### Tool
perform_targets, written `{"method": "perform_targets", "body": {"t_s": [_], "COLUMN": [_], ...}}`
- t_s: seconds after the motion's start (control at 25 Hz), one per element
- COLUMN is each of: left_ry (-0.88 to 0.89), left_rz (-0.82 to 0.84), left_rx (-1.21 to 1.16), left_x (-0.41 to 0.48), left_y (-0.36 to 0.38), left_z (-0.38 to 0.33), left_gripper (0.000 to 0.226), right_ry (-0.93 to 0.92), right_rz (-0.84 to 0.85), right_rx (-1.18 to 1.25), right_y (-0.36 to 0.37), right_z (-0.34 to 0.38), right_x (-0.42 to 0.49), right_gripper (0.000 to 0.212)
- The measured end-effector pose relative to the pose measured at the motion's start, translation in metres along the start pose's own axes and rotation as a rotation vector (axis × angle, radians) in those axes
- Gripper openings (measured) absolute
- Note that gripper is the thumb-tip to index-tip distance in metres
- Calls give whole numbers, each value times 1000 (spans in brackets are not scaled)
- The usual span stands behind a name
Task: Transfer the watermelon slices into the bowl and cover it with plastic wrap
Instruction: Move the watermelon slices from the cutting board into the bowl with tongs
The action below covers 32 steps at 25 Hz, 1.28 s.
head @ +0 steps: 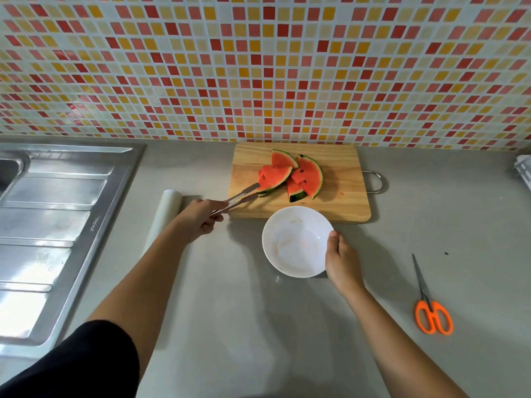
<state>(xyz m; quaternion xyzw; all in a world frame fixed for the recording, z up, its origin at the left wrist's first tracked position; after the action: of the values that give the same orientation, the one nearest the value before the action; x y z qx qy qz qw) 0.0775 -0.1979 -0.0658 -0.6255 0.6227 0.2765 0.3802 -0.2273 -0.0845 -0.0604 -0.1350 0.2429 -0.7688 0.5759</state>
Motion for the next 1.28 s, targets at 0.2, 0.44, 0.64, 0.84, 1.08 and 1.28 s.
{"method": "perform_targets", "body": {"t_s": [0.2, 0.44, 0.64, 0.84, 1.08, 1.28], "left_ry": [-30, 34, 85, 85, 33, 74], "left_rz": [140, 102, 90, 117, 161, 164], "left_rx": [3, 38, 16, -46, -145, -153], "left_x": [10, 16, 13, 11, 13, 11], "left_y": [19, 12, 6, 9, 29, 31], "left_z": [-5, -8, -11, -15, -8, -6], "left_gripper": [17, 16, 13, 16, 16, 16], "right_ry": [16, 14, 12, 1, 2, 7], "right_rz": [7, 5, 1, -2, 2, -8], "right_rx": [20, 5, 1, 2, -2, 40], "right_y": [1, 0, 0, 1, 1, 2], "right_z": [0, -1, -2, -1, -2, -3], "right_x": [-1, 0, 0, 1, 1, 1], "right_gripper": [31, 30, 30, 33, 33, 35]}}
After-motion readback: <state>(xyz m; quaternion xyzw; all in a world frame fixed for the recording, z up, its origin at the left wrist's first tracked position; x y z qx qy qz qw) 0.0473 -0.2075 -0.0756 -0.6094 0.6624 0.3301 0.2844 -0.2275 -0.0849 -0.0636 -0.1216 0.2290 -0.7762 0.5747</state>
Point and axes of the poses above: each hand's wrist, its own x-axis towards the middle knuckle, its own y-axis out of the palm, z = x × y, the point moved 7 cm from there along x, towards the middle knuckle, and after that the axes turned 14 degrees about -y, right-handed, at the moved point
